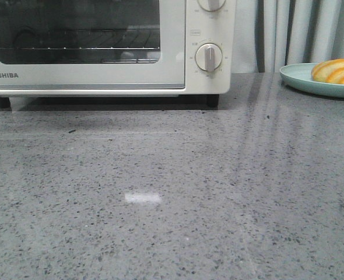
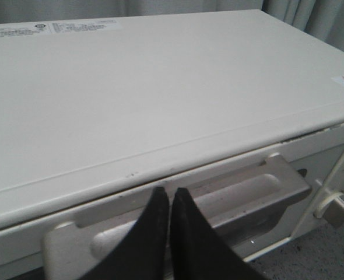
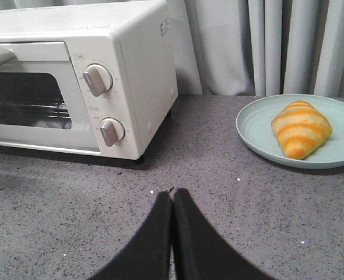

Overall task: Put bread in oven
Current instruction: 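Pull the oven door handle down with the left gripper to open it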

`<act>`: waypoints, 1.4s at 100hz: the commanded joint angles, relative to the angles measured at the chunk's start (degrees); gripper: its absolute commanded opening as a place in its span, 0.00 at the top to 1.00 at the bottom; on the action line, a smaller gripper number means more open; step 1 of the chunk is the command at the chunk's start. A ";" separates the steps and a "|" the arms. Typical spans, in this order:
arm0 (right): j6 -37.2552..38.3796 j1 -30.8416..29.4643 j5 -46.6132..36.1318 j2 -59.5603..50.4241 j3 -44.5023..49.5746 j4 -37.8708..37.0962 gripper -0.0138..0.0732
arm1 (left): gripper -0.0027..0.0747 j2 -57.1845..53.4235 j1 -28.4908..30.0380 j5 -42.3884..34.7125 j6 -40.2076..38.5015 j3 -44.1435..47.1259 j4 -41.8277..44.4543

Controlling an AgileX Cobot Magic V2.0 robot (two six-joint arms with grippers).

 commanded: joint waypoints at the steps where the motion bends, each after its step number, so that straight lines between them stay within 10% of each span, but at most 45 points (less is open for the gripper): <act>1: -0.58 -0.45 -3.94 1.00 -1.87 -0.12 0.90 | 0.99 -0.85 -0.48 4.88 -0.26 -1.42 2.50; 94: -0.58 -0.45 -4.48 1.00 -1.87 3.53 0.90 | 0.99 -3.08 -0.48 21.26 -0.26 17.48 4.56; 140: -0.58 -0.45 -2.01 23.56 -22.84 -1.70 0.90 | 0.99 -33.74 -0.48 24.35 -0.26 17.48 -0.95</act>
